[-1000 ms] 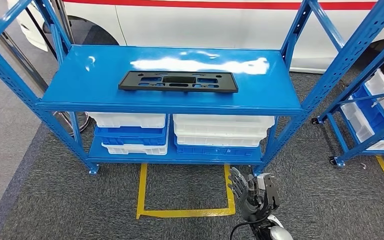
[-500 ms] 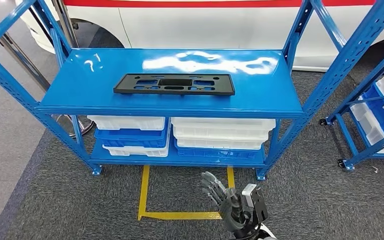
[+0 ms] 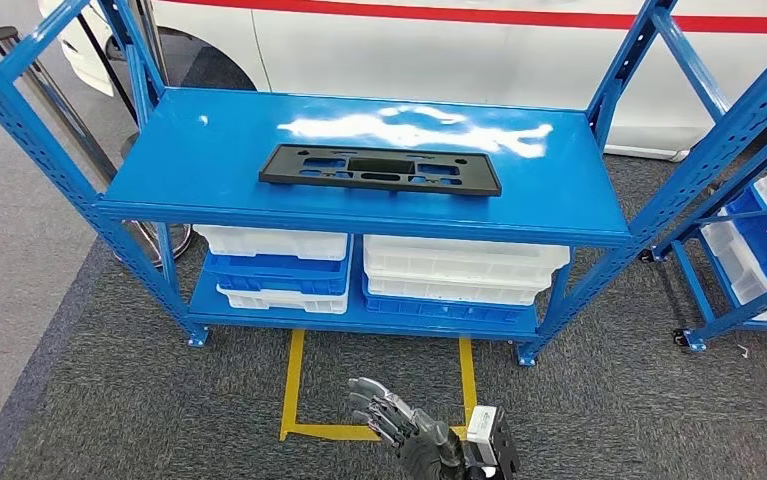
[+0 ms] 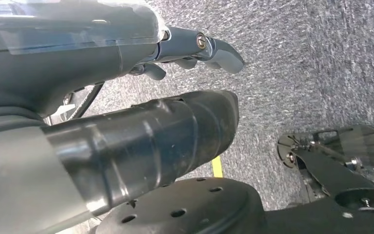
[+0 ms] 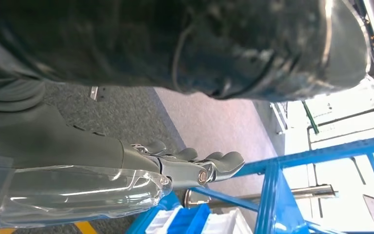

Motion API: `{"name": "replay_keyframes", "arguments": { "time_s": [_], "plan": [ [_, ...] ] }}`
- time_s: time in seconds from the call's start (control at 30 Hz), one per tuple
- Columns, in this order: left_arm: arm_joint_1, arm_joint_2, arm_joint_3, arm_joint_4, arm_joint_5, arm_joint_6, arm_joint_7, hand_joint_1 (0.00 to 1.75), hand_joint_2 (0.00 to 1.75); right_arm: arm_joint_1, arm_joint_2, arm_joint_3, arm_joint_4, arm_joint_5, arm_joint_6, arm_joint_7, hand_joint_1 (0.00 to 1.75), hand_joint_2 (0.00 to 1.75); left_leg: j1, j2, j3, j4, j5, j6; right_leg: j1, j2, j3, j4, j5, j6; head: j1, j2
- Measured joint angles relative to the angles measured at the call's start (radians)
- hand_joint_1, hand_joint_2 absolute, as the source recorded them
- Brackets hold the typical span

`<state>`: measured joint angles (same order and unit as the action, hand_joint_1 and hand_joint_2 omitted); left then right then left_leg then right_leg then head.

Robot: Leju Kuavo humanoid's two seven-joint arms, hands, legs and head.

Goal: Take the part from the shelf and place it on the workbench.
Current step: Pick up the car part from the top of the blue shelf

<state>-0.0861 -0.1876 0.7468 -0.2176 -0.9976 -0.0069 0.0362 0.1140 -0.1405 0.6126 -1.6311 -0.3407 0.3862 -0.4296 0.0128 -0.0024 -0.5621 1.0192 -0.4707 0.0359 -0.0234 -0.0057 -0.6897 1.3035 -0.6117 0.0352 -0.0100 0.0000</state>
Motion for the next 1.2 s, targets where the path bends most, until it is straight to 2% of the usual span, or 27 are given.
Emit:
{"name": "replay_keyframes", "arguments": {
  "time_s": [0.03, 0.07, 0.1, 0.17, 0.2, 0.27, 0.33, 0.4, 0.47, 0.5, 0.53, 0.57, 0.63, 0.7, 0.8, 0.87, 0.9, 0.97, 1.0, 1.03, 1.07, 1.1, 1.13, 1.2],
  "plan": [
    [0.0, 0.0, 0.0, 0.0, 0.0, 0.0, 0.0, 0.0, 0.0, 0.001, -0.002, 0.002, -0.002, 0.001, 0.003, -0.001, 0.0, 0.0, -0.003, -0.002, 0.001, 0.0, 0.0, 0.001, 0.002, 0.001, -0.005, 0.005, 0.012, -0.004, 0.0, 0.0],
    [0.0, 0.0, 0.0, 0.0, 0.0, -0.001, 0.0, 0.0, 0.0, 0.002, -0.004, 0.004, -0.004, 0.002, 0.005, -0.001, 0.0, 0.0, -0.007, -0.004, 0.003, 0.0, -0.001, 0.002, 0.005, 0.002, 0.01, -0.03, 0.042, -0.011, 0.0, 0.0],
    [0.0, -0.001, 0.0, 0.0, -0.001, -0.002, 0.0, 0.0, 0.0, 0.002, -0.006, 0.006, -0.007, 0.004, 0.007, -0.002, 0.0, 0.0, -0.01, -0.006, 0.005, 0.0, -0.002, 0.002, 0.01, 0.003, 0.04, -0.094, 0.08, -0.02, 0.0, 0.0],
    [-0.002, -0.004, 0.001, 0.001, -0.001, -0.002, 0.001, 0.0, 0.0, 0.0, -0.009, 0.009, -0.016, 0.01, 0.008, -0.004, 0.0, 0.0, -0.015, -0.009, 0.007, 0.001, -0.004, 0.001, 0.018, 0.006, 0.098, -0.219, 0.129, -0.037, 0.0, 0.0],
    [-0.002, -0.006, 0.001, 0.001, -0.001, -0.003, 0.001, 0.0, 0.0, 0.0, -0.01, 0.011, -0.021, 0.014, 0.009, -0.005, 0.0, 0.0, -0.017, -0.01, 0.006, 0.002, -0.004, -0.002, 0.022, 0.006, 0.112, -0.253, 0.136, -0.042, 0.0, 0.0],
    [-0.004, -0.008, 0.001, 0.002, -0.001, -0.003, 0.002, 0.0, 0.0, -0.001, -0.01, 0.012, -0.03, 0.025, 0.009, -0.006, 0.0, 0.0, -0.016, -0.011, 0.005, 0.0, -0.004, -0.011, 0.025, 0.006, 0.116, -0.271, 0.137, -0.043, 0.0, 0.0],
    [-0.004, -0.008, 0.002, 0.002, -0.002, -0.003, 0.003, 0.0, 0.0, -0.002, -0.01, 0.013, -0.042, 0.047, 0.005, -0.009, 0.0, 0.0, -0.016, -0.009, 0.004, 0.006, -0.012, -0.021, 0.018, 0.004, 0.121, -0.284, 0.144, -0.049, -0.001, 0.0],
    [-0.004, -0.008, 0.002, 0.002, -0.003, -0.003, 0.003, 0.0, 0.0, -0.004, -0.009, 0.014, -0.058, 0.078, -0.006, -0.016, 0.0, 0.0, -0.013, -0.006, -0.024, 0.074, -0.056, -0.033, 0.011, -0.001, 0.127, -0.295, 0.15, -0.055, -0.002, 0.0],
    [-0.004, -0.008, 0.003, 0.002, -0.004, -0.002, 0.004, 0.0, 0.0, -0.005, -0.008, 0.014, -0.072, 0.116, -0.026, -0.026, 0.0, 0.0, -0.006, -0.005, -0.082, 0.202, -0.117, -0.045, 0.01, -0.005, 0.127, -0.296, 0.151, -0.057, -0.002, 0.0],
    [-0.003, -0.008, 0.003, 0.002, -0.005, -0.002, 0.005, 0.0, 0.0, -0.005, -0.007, 0.013, -0.079, 0.139, -0.041, -0.032, 0.0, 0.0, -0.002, -0.004, -0.105, 0.251, -0.132, -0.05, 0.01, -0.007, 0.127, -0.296, 0.151, -0.057, -0.002, 0.0],
    [-0.001, -0.008, 0.004, 0.002, -0.005, -0.001, 0.006, 0.0, 0.0, -0.005, -0.005, 0.013, -0.088, 0.163, -0.057, -0.038, 0.0, 0.0, 0.001, -0.004, -0.114, 0.266, -0.127, -0.054, 0.009, -0.008, 0.128, -0.295, 0.15, -0.056, -0.002, 0.0],
    [-0.001, -0.008, 0.006, 0.002, -0.005, 0.0, 0.007, 0.0, 0.0, -0.005, -0.004, 0.012, -0.099, 0.189, -0.072, -0.044, 0.0, 0.0, 0.004, -0.003, -0.104, 0.243, -0.103, -0.057, 0.008, -0.008, 0.128, -0.293, 0.148, -0.055, -0.002, 0.0],
    [-0.001, -0.007, 0.008, 0.002, -0.005, 0.001, 0.007, 0.0, 0.0, -0.005, 0.001, 0.008, -0.127, 0.225, -0.095, -0.055, 0.0, 0.0, 0.01, -0.001, -0.046, 0.119, -0.038, -0.062, 0.004, -0.007, 0.128, -0.284, 0.142, -0.046, -0.002, 0.0],
    [-0.002, -0.008, 0.01, 0.002, -0.005, 0.001, 0.007, 0.0, 0.0, -0.005, 0.004, 0.003, -0.156, 0.238, -0.103, -0.062, 0.0, 0.0, 0.008, -0.002, -0.003, 0.025, -0.009, -0.054, 0.006, -0.006, 0.125, -0.273, 0.135, -0.034, -0.002, 0.0],
    [-0.002, -0.007, 0.012, 0.002, -0.006, 0.001, 0.008, 0.0, 0.0, -0.005, 0.005, -0.003, -0.184, 0.245, -0.105, -0.065, 0.0, 0.0, 0.004, -0.005, 0.001, 0.009, -0.007, -0.029, 0.008, -0.005, 0.124, -0.273, 0.137, -0.016, -0.002, 0.0],
    [-0.002, -0.008, 0.014, 0.002, -0.006, 0.001, 0.008, 0.0, 0.0, -0.005, 0.006, -0.008, -0.197, 0.249, -0.106, -0.071, 0.0, 0.0, 0.005, -0.004, 0.001, 0.004, -0.001, -0.015, 0.004, -0.004, 0.112, -0.245, 0.114, -0.008, -0.001, 0.0],
    [-0.003, -0.008, 0.016, 0.002, -0.007, 0.001, 0.008, 0.0, 0.0, -0.004, 0.006, -0.011, -0.204, 0.25, -0.107, -0.076, 0.0, 0.0, 0.006, -0.004, 0.001, 0.002, 0.002, -0.008, 0.003, -0.002, 0.093, -0.203, 0.087, -0.006, -0.001, 0.0],
    [-0.004, -0.008, 0.018, 0.002, -0.009, 0.001, 0.008, 0.0, 0.0, -0.004, 0.006, -0.018, -0.216, 0.251, -0.108, -0.083, 0.0, 0.0, 0.003, -0.003, -0.002, 0.002, 0.003, -0.001, 0.002, 0.0, 0.033, -0.073, 0.022, -0.002, -0.001, 0.0],
    [-0.004, -0.008, 0.02, 0.002, -0.009, 0.0, 0.008, 0.0, 0.0, -0.004, 0.006, -0.021, -0.22, 0.251, -0.109, -0.085, 0.0, 0.0, 0.0, -0.003, -0.003, 0.002, 0.003, 0.001, 0.002, 0.001, 0.006, -0.018, 0.004, -0.002, -0.001, 0.0],
    [-0.003, -0.008, 0.021, 0.002, -0.01, 0.0, 0.008, 0.0, 0.0, -0.005, 0.006, -0.025, -0.224, 0.251, -0.109, -0.085, 0.0, 0.0, -0.002, -0.003, -0.003, 0.002, 0.003, 0.001, 0.003, 0.001, -0.007, 0.007, 0.004, -0.004, -0.001, 0.0],
    [-0.004, -0.008, 0.021, 0.002, -0.011, -0.001, 0.009, 0.0, 0.0, -0.005, 0.006, -0.028, -0.229, 0.25, -0.11, -0.085, 0.0, 0.0, -0.005, -0.004, -0.002, 0.002, 0.003, 0.002, 0.005, 0.001, 0.0, -0.007, 0.024, -0.009, -0.001, 0.0],
    [-0.004, -0.008, 0.022, 0.002, -0.013, -0.002, 0.009, 0.0, 0.0, -0.005, 0.006, -0.031, -0.233, 0.25, -0.11, -0.085, 0.0, 0.0, -0.007, -0.005, -0.001, 0.002, 0.003, 0.002, 0.008, 0.002, 0.024, -0.057, 0.057, -0.015, -0.001, 0.0],
    [-0.005, -0.009, 0.022, 0.002, -0.015, -0.003, 0.009, 0.0, 0.0, -0.006, 0.006, -0.033, -0.238, 0.25, -0.109, -0.085, 0.0, 0.0, -0.009, -0.007, 0.001, 0.002, 0.002, 0.002, 0.013, 0.003, 0.058, -0.129, 0.092, -0.025, -0.001, 0.0],
    [-0.007, -0.012, 0.022, 0.003, -0.019, -0.004, 0.009, 0.0, 0.0, -0.009, 0.006, -0.035, -0.246, 0.25, -0.107, -0.086, 0.0, 0.0, -0.013, -0.007, 0.0, 0.003, 0.001, -0.001, 0.022, 0.004, 0.11, -0.242, 0.13, -0.042, -0.001, 0.0]
  ]
}}
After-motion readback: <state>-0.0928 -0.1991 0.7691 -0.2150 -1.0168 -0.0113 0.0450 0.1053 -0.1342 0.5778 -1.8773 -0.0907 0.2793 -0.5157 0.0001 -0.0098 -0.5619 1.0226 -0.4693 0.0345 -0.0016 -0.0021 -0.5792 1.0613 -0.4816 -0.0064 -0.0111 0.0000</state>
